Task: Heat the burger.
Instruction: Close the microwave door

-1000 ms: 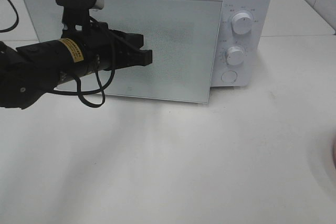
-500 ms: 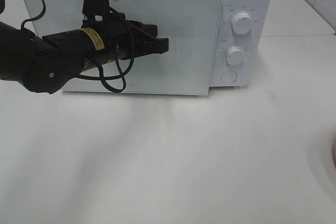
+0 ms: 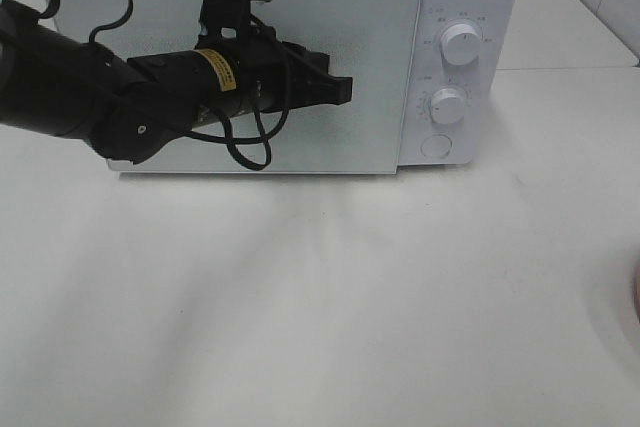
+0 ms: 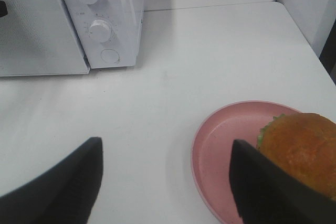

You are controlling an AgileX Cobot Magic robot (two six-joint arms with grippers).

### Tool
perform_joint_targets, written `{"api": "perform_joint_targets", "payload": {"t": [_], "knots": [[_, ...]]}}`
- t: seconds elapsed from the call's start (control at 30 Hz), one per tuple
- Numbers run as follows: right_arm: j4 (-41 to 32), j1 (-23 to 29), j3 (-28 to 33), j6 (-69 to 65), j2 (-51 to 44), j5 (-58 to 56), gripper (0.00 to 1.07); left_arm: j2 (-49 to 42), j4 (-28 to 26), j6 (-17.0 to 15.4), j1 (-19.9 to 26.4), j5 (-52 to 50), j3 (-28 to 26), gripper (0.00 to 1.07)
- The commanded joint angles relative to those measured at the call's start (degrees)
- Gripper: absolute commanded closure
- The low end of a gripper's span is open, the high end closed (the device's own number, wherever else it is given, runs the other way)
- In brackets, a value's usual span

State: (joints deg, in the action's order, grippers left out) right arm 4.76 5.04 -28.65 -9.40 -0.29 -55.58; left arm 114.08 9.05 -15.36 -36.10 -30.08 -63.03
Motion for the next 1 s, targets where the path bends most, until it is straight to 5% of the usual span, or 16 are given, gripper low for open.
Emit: {"api": "perform_joint_targets", "payload": {"t": [0.03,0.6,1.0], "knots": [[-0.11,-0.34,0.4,-0.52,-1.38,0.4,0.41,0.57,-3.5,-0.52,0.8,-0.63,-2.58,1.07],[-0.11,-0.34,0.4,-0.52,-1.38,0.4,0.41,2.75,-5.1,0.17,1.95,-0.69,-5.56,1.07],[-0.11,-0.34,0.4,-0.52,-1.38,0.4,0.41,-3.09,-1.72,-4.35,-1.72,8.77,-3.27,1.07]]}}
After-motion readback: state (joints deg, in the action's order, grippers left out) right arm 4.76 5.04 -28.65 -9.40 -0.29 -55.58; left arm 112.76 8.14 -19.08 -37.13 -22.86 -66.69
